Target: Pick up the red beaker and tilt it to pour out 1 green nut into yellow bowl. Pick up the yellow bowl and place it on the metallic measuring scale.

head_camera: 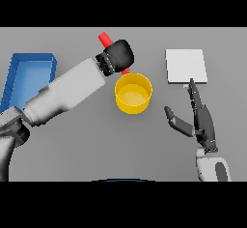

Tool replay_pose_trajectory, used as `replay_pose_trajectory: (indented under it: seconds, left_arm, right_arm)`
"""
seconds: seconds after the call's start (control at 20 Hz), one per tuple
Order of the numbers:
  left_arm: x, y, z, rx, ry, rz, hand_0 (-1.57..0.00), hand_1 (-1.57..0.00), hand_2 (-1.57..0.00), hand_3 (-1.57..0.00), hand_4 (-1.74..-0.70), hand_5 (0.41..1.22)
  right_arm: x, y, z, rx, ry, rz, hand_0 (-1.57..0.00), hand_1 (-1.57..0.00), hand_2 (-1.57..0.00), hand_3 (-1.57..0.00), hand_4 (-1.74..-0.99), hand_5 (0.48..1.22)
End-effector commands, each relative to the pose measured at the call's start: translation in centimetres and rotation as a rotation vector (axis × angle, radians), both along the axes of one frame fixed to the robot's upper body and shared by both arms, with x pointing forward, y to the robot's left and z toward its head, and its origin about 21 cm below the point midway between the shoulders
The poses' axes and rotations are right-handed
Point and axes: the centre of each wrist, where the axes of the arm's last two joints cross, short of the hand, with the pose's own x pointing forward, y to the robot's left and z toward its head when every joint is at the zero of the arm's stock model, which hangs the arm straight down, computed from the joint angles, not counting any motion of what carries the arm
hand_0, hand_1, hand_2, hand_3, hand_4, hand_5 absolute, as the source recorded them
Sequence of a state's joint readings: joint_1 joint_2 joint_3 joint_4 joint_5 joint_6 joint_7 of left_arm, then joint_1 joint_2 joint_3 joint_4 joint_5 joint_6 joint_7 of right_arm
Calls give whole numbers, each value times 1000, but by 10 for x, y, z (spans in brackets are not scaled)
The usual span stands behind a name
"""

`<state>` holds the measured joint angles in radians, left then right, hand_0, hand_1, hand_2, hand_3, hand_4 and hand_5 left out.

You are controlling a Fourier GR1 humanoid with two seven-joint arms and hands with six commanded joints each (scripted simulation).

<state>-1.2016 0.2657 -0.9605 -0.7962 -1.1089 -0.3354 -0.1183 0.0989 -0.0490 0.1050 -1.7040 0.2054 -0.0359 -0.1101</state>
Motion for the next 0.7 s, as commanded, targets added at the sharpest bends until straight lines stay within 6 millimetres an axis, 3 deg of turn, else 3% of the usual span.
replay_pose_trajectory:
  seconds: [0.0,0.45,0.65]
  left_arm:
    - [0,-2,-3,37,-15,-9,-1571,-1571,-1571,-1552,-1738,1221]
    - [-4,-19,-7,269,-145,-161,-1571,-1571,-1571,-1568,-1732,1221]
    - [-2,-32,15,351,-234,-237,-1571,-1571,-1571,-1570,-1733,1221]
  right_arm:
    - [-1,-1,1,2,-6,1,1,1,1,1,-1152,567]
    - [-1,-5,0,18,-7,3,1,1,1,1,-1135,580]
    - [2,-2,3,8,-17,-12,1,1,1,1,-1133,575]
